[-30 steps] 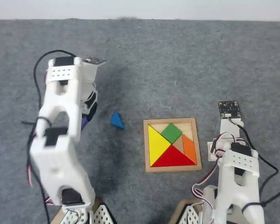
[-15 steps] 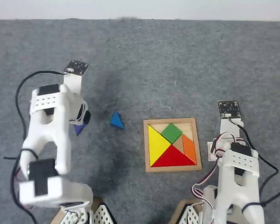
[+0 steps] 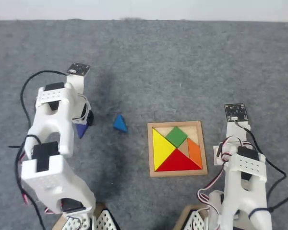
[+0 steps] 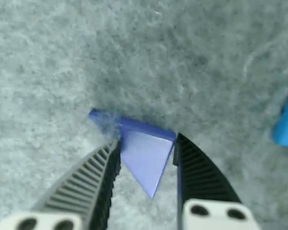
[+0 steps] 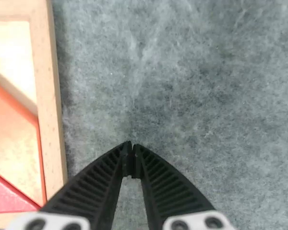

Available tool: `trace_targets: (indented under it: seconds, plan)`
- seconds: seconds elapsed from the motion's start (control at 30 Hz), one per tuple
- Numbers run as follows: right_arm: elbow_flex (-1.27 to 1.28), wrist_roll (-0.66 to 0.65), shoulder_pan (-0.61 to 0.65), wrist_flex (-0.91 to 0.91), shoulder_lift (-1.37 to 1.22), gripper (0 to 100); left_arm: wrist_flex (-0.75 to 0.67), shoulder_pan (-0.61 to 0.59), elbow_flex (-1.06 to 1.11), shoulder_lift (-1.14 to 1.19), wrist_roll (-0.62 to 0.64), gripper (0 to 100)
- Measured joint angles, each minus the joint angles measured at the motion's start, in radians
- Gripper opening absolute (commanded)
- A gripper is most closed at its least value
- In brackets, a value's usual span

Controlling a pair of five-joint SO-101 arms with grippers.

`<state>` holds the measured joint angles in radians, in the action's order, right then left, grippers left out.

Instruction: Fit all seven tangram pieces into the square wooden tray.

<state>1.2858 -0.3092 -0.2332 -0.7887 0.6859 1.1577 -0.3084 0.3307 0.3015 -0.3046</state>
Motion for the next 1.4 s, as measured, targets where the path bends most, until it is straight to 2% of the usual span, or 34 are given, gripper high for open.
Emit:
trace_targets:
  seconds: [0.5,0.7,0.9,1.03,1.23,1.4]
  plan:
    - [0.0,-0.002,0.0,0.0,0.0,0.8,0.04,-0.006,0.037,0.005,0.009,17]
    - [0.0,-0.002,0.0,0.0,0.0,0.8,0.041,0.003,0.038,0.005,0.031,2]
    - [0.0,-0.002,0.0,0.0,0.0,0.8,0.101,0.02,0.054,-0.054,0.031,1]
    - [0.0,-0.002,0.0,0.0,0.0,0.8,0.19,0.124,0.054,-0.186,0.031,1]
    - [0.0,-0.002,-0.002,0.0,0.0,0.8,0.27,0.407,0.054,-0.322,0.089,1]
    - [0.0,-0.002,-0.12,0.0,0.0,0.9,0.241,0.631,0.018,-0.328,0.1,1]
